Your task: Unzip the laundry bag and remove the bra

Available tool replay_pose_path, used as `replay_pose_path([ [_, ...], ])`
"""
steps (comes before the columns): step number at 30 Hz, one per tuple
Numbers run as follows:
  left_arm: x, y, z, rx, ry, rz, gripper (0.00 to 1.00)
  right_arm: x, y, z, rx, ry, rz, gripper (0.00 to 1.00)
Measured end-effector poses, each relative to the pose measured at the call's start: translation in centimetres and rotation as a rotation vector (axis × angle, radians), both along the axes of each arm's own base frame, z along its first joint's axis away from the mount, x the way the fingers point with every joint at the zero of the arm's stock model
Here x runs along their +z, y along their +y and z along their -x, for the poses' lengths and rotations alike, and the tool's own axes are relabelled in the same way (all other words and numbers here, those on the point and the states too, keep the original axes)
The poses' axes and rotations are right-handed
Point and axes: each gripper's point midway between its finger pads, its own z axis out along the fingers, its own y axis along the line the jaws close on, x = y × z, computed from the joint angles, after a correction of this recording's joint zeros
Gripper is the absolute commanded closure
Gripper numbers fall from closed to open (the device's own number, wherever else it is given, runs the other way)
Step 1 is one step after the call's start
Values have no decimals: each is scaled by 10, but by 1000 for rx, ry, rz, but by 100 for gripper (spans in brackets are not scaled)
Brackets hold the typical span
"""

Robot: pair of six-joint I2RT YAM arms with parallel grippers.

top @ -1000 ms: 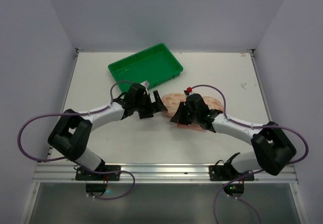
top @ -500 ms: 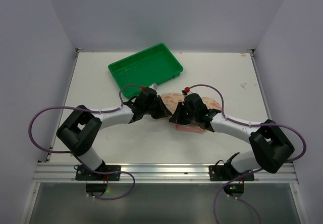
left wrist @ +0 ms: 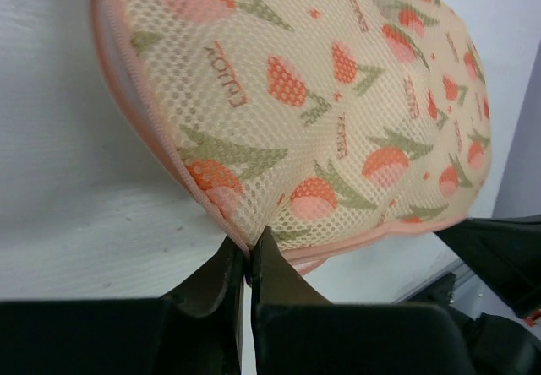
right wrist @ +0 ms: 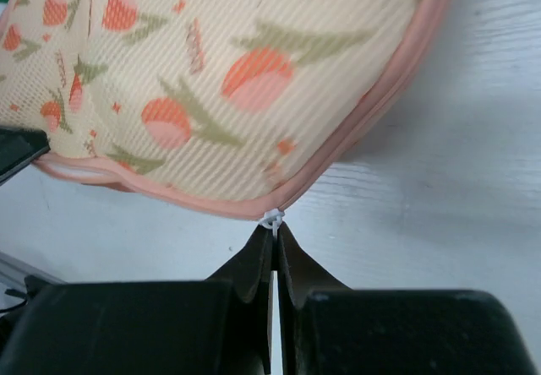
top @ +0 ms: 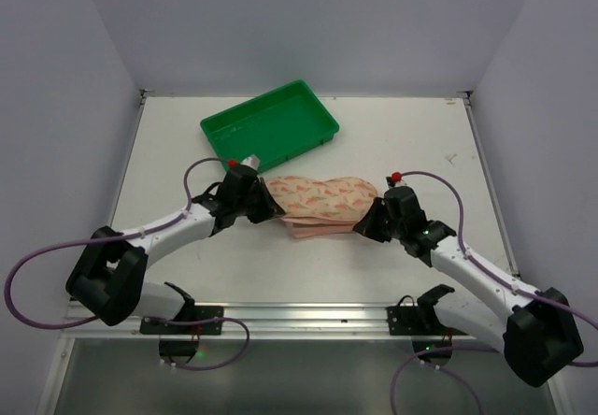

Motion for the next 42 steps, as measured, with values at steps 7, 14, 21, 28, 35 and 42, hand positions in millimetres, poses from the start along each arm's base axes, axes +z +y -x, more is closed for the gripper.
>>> replay_pose_path([
  [7,-9,9,2,-118,-33,-109,100,16,-20,18,-34,-17,4,100],
  [14,-4,-50,-78,-242,-99,-120,69,4,-5,43,73,28,-16,100],
  [21,15,-123,-127,-309,-201,-25,0,-9,34,57,214,92,-47,100],
  [28,0,-95,-84,-242,-99,-49,0,-9,64,26,225,99,-55,100],
  [35,0,-53,-30,-162,-16,-15,7,3,99,-11,249,46,-104,100],
  [42,4,-78,-15,-208,-31,69,18,-3,103,-12,268,57,-104,100],
])
